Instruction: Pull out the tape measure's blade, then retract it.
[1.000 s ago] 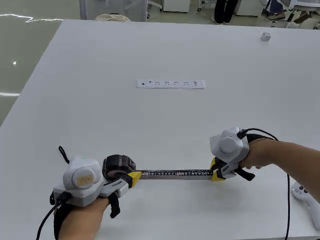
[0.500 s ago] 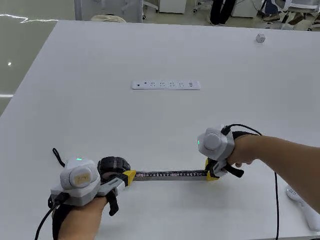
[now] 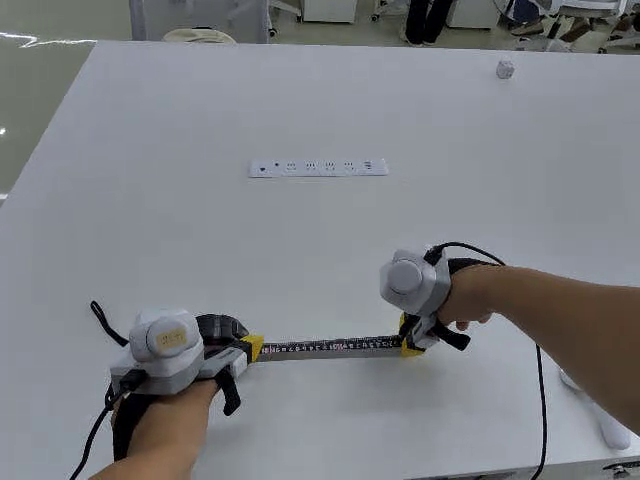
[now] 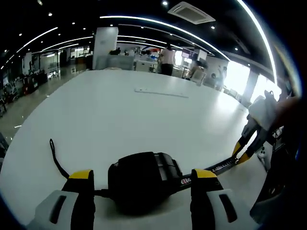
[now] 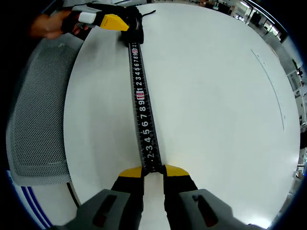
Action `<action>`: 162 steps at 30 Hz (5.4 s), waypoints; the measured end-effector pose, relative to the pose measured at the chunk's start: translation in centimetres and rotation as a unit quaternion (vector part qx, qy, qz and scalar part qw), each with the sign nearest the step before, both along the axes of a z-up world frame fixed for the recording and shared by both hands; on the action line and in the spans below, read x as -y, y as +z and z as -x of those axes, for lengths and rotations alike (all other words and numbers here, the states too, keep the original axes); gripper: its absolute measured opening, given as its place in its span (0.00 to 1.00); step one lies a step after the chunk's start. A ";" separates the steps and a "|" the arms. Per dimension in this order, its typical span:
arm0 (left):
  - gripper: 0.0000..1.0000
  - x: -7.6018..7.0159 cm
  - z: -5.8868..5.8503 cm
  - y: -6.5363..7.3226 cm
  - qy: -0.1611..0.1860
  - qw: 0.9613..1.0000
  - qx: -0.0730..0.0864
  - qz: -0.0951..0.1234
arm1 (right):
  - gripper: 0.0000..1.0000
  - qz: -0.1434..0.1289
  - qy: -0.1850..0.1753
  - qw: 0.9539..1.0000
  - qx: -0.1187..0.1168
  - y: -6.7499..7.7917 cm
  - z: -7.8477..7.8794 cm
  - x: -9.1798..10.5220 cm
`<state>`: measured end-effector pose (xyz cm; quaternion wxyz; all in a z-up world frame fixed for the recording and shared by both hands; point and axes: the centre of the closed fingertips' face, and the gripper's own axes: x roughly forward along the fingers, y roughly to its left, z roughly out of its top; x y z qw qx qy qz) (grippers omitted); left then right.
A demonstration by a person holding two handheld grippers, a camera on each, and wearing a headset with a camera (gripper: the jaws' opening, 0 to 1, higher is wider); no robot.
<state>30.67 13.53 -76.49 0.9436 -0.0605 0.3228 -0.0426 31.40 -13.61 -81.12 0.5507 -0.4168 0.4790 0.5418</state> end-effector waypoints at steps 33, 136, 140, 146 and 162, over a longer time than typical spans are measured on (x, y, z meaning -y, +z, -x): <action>0.58 0.4 -0.2 -0.6 -0.046 0.997 -0.018 -0.060 | 0.14 -0.012 -0.011 1.000 0.001 0.0 0.1 0.0; 0.59 0.6 -0.2 -1.1 -0.055 0.997 -0.039 -0.033 | 0.14 -0.040 -0.011 0.999 0.003 0.0 0.5 -4.5; 0.59 0.6 -0.2 -1.0 -0.055 0.997 -0.037 -0.033 | 0.14 -0.041 -0.010 0.999 0.003 0.0 0.6 -4.6; 0.59 0.6 -0.2 -1.1 -0.055 0.997 -0.036 -0.031 | 0.14 -0.049 -0.015 0.999 0.004 0.1 0.6 -5.0; 0.60 0.6 -0.3 -1.1 -0.055 0.997 -0.040 -0.024 | 0.14 -0.046 -0.009 0.999 0.005 0.0 0.6 -5.8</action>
